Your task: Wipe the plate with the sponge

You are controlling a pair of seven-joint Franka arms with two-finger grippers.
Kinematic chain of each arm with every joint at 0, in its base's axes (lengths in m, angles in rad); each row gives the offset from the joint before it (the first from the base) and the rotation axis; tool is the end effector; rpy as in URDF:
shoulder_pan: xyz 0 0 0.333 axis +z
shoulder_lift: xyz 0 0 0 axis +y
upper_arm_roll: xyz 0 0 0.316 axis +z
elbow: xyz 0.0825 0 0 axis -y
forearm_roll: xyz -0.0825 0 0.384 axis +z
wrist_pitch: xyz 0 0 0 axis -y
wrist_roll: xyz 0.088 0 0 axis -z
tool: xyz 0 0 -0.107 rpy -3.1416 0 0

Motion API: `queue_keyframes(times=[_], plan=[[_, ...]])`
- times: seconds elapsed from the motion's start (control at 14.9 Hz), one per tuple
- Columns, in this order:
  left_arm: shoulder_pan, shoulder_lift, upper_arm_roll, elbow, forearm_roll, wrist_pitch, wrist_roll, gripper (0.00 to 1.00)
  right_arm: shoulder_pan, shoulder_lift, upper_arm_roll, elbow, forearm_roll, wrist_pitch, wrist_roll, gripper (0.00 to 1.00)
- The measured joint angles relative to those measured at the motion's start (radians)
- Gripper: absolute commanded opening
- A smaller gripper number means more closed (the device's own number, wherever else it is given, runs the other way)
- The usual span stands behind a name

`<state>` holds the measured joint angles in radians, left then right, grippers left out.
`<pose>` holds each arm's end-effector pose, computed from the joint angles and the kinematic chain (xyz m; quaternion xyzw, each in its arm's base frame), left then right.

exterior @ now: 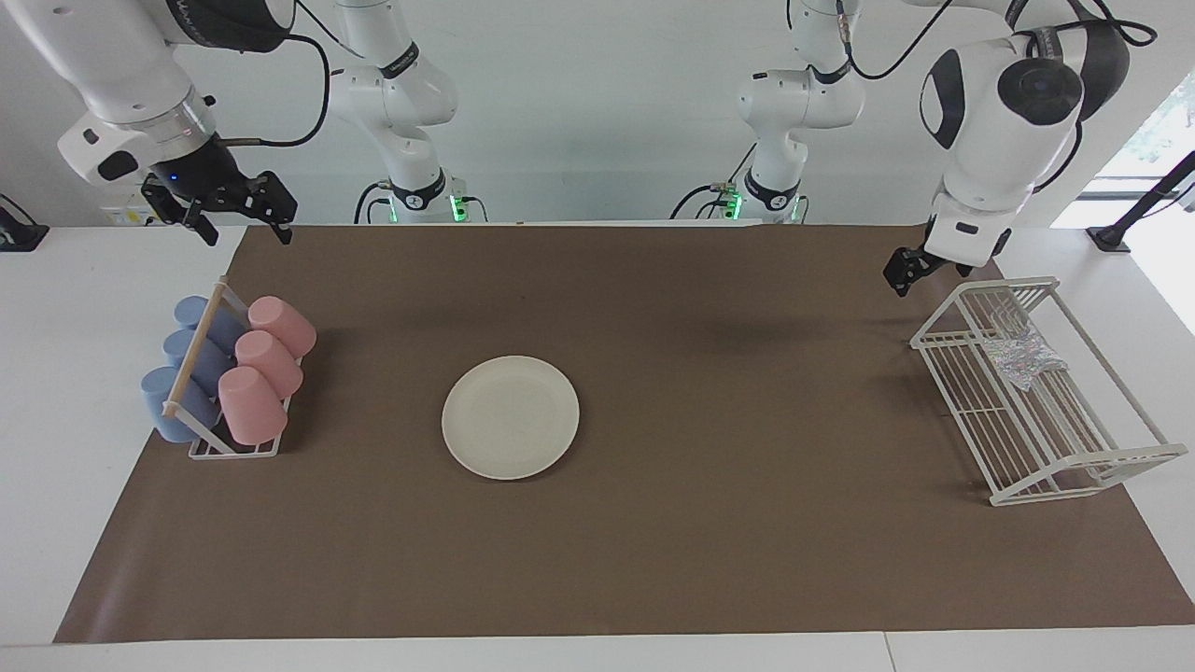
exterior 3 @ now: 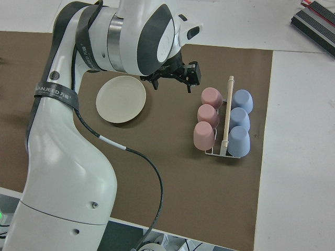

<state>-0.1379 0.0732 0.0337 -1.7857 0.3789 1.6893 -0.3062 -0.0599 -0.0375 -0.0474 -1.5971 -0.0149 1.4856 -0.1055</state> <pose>0.5682 -0.0242 0.4984 -0.9772 -0.0609 0.0436 0.1987 0.5302 -0.0593 0.6254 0.9993 -0.0012 -0.0375 0.0026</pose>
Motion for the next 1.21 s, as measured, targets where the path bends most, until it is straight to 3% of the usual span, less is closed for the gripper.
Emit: queue_keyframes(times=[0.34,0.67,0.81,1.21], plan=[[-0.001,0.137,-0.001,0.001,0.269,0.044,-0.034,1.00,0.000,0.000,0.000,0.000,0.000,0.000,0.000,1.00],[-0.012,0.249,-0.001,0.062,0.427,0.036,-0.061,1.00,0.000,0.000,0.000,0.000,0.000,0.000,0.000,1.00],[-0.013,0.266,0.000,0.080,0.441,0.029,-0.062,0.85,0.000,0.000,0.000,0.000,0.000,0.000,0.000,1.00],[-0.013,0.269,0.002,0.097,0.444,0.002,-0.062,0.01,0.000,0.000,0.000,0.000,0.000,0.000,0.000,1.00]])
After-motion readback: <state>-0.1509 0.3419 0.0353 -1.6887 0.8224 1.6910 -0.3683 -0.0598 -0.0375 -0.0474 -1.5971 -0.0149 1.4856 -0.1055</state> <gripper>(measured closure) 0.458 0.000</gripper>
